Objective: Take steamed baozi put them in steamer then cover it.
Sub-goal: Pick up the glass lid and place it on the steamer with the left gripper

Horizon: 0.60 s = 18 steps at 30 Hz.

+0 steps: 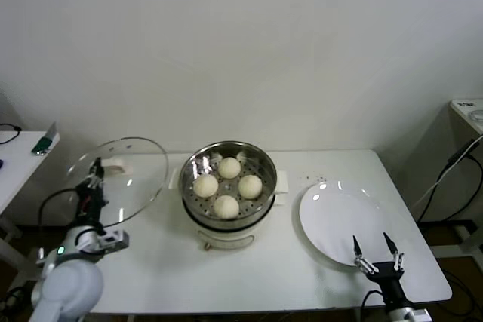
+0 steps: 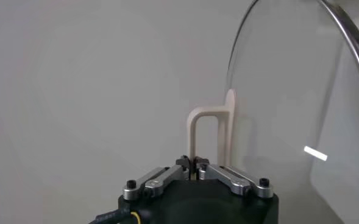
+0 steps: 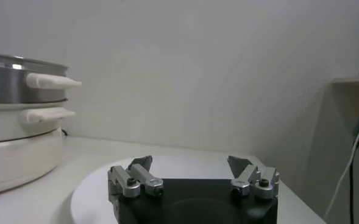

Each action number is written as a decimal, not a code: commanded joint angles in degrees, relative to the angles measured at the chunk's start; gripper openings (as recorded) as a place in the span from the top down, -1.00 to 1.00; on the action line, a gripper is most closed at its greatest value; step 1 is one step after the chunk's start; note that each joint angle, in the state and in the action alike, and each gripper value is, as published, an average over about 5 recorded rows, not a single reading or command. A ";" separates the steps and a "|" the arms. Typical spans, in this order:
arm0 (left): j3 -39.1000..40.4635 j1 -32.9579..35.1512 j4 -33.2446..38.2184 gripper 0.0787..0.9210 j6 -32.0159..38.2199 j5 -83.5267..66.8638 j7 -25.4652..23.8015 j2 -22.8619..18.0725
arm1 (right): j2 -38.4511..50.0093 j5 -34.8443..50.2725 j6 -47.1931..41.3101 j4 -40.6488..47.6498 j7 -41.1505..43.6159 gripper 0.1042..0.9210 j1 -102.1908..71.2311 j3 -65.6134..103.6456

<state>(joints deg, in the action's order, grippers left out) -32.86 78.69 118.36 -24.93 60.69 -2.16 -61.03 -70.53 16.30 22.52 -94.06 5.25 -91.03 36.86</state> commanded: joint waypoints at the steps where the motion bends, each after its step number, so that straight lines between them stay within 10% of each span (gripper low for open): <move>1: 17.53 -8.42 8.58 0.87 -10.10 7.84 -7.80 -1.42 | -0.11 -0.22 0.60 0.18 -0.64 -0.76 0.39 -0.11; 18: 39.03 -18.83 -6.41 0.87 -13.70 25.94 -11.78 -23.50 | -0.57 0.85 4.55 2.50 -1.52 -0.76 2.12 -1.13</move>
<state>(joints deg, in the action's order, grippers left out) -4.23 64.70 118.12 -35.96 78.31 -11.73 -75.06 -71.05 16.88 25.71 -92.13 4.06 -89.23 35.90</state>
